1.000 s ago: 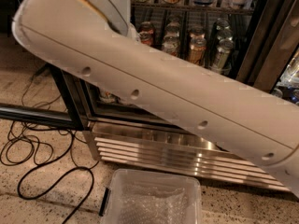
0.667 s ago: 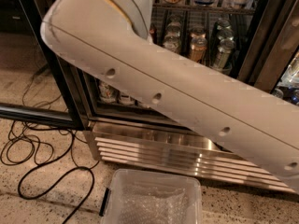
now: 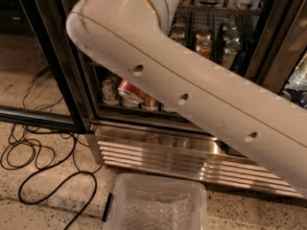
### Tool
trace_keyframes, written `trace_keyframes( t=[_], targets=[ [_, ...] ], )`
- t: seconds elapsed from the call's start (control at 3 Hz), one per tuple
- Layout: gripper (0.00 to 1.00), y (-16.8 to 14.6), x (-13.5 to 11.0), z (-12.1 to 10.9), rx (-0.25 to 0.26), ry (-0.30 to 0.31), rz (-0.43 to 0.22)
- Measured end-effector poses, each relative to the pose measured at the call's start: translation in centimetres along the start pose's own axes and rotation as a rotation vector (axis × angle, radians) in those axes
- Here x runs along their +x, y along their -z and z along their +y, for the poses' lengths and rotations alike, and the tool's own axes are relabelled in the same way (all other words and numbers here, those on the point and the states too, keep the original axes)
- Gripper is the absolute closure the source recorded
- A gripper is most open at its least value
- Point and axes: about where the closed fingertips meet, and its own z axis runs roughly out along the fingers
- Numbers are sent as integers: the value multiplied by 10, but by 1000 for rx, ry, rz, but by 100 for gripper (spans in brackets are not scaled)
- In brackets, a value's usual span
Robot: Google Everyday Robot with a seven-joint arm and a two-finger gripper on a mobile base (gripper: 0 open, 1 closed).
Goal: Pick coke can from top shelf of fridge
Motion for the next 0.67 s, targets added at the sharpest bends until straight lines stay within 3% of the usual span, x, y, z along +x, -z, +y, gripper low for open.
trace_keyframes(
  t=[0.33,0.67],
  targets=[
    [100,9,42,-19,-55,-39,158],
    [100,21,78,-27,-104,-42,275]
  ],
)
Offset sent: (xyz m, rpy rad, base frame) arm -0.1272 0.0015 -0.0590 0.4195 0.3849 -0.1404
